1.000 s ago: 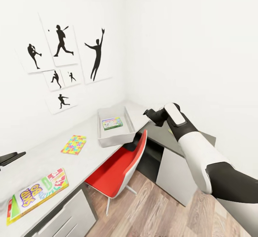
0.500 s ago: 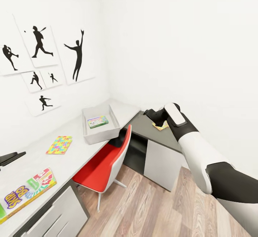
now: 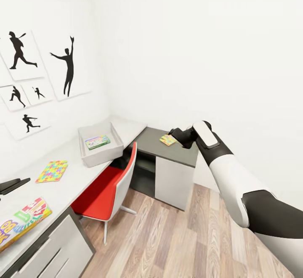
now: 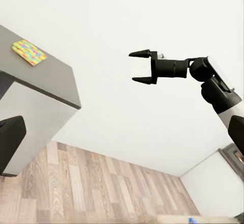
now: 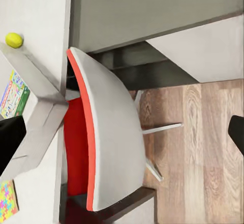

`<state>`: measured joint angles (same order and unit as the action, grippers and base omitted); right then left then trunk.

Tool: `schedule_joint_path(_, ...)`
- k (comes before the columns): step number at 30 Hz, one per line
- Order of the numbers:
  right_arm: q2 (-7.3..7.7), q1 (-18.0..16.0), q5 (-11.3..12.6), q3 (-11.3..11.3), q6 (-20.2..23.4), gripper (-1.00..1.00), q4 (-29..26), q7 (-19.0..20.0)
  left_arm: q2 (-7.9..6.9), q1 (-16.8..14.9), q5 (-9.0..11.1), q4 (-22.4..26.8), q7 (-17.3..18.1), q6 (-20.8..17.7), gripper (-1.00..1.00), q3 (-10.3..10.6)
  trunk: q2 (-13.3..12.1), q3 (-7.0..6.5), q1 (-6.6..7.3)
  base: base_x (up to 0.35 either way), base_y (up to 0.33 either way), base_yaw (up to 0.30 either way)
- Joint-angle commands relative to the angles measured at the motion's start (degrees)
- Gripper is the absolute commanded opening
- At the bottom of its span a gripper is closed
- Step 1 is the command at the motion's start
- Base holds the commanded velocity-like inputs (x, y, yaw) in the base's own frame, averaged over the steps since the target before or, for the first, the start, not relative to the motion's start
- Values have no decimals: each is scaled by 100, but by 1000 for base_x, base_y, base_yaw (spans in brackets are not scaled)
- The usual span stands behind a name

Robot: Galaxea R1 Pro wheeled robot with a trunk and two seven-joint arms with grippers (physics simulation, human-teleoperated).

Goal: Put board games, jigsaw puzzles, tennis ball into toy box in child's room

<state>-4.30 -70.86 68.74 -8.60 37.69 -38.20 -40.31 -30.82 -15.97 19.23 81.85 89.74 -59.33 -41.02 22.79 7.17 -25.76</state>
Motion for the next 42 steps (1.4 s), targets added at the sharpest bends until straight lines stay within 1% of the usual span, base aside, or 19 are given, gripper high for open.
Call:
schedule_joint_path(1, 2, -9, 44, -14, 11, 100, -4, -47, -3, 0, -5, 3, 26, -61, 100, -3, 13, 11, -2, -185, 0, -277)
schedule_joint_path(6, 10, -7, 33, -11, 84, 100, -4, -47, -3, -2, -5, 1, 26, -61, 100, -3, 13, -1, -2, -123, 0, -277)
schedule_joint_path(12, 138, -7, 34, -9, 110, 100, -4, -47, -3, -2, -7, 0, 26, -61, 100, -3, 13, -15, -2, -29, 0, -277)
schedule_joint_path(15, 242, -3, 34, -4, 113, 100, -4, -47, -3, -1, -7, -1, 26, -60, 100, -3, 13, -22, -2, -7, 0, -277)
schedule_joint_path(16, 309, -1, 37, -3, 114, 100, -4, -47, -3, -1, -7, -1, 26, -59, 100, -3, 13, -24, -2, -3, 0, -277)
schedule_joint_path(17, 345, -1, 40, -3, 114, 100, -4, -47, -3, -1, -7, -1, 26, -60, 100, -3, 13, -26, -2, -3, 0, -277)
schedule_joint_path(18, 422, 0, 44, -2, 115, 100, -4, -47, -3, -2, -7, -2, 26, -59, 100, -3, 13, -29, -2, -2, 0, -277)
schedule_joint_path(19, 459, 1, 46, -2, 115, 100, -4, -47, -3, -2, -7, -2, 26, -59, 100, -3, 13, -31, -2, -1, 0, -277)
schedule_joint_path(22, 671, -1, 56, -2, 121, 100, 0, -45, -3, -2, -7, -2, 26, -59, 100, -3, 13, -38, -2, -1, 0, -277)
schedule_joint_path(24, 740, 2, 59, -2, 122, 100, 2, -44, -3, -2, -7, 0, 26, -60, 100, -3, 13, -43, -2, 0, 0, -277)
schedule_joint_path(26, 845, 34, 60, -2, 127, 100, 4, -43, -3, -1, -7, 1, 26, -59, 100, -3, 13, -48, -2, 0, 0, -277)
schedule_joint_path(28, 899, 103, 57, -2, 152, 100, 20, -42, -3, -1, -7, 1, 26, -59, 100, -3, 13, -52, -2, 0, 0, -277)
schedule_joint_path(32, 938, 268, 36, -7, 218, 100, 50, -40, -3, -2, -5, -1, 26, -59, 100, -3, 13, -62, -2, 0, 0, -277)
schedule_joint_path(38, 938, 685, 18, -25, 250, 100, 149, -39, -3, -2, -4, 0, 26, -58, 100, -3, 13, -74, -2, 0, 0, -230)
schedule_joint_path(39, 916, 834, 9, -69, 250, 100, 220, -37, -3, -2, -2, 1, 26, -59, 100, -3, 13, -74, -2, 0, 0, -94)
schedule_joint_path(40, 905, 905, 2, -114, 250, 100, 269, -36, -3, -2, -1, 0, 26, -58, 100, -3, 13, -75, -2, 0, 0, -75)
schedule_joint_path(41, 887, 1033, -25, -240, 239, 100, 387, -30, -3, -1, 0, 0, 26, -57, 100, -3, 13, -75, -2, 0, 0, -48)
schedule_joint_path(42, 878, 1089, -46, -325, 228, 100, 455, -29, -3, -1, 0, -1, 26, -56, 100, -3, 13, -76, -2, 0, 0, -39)
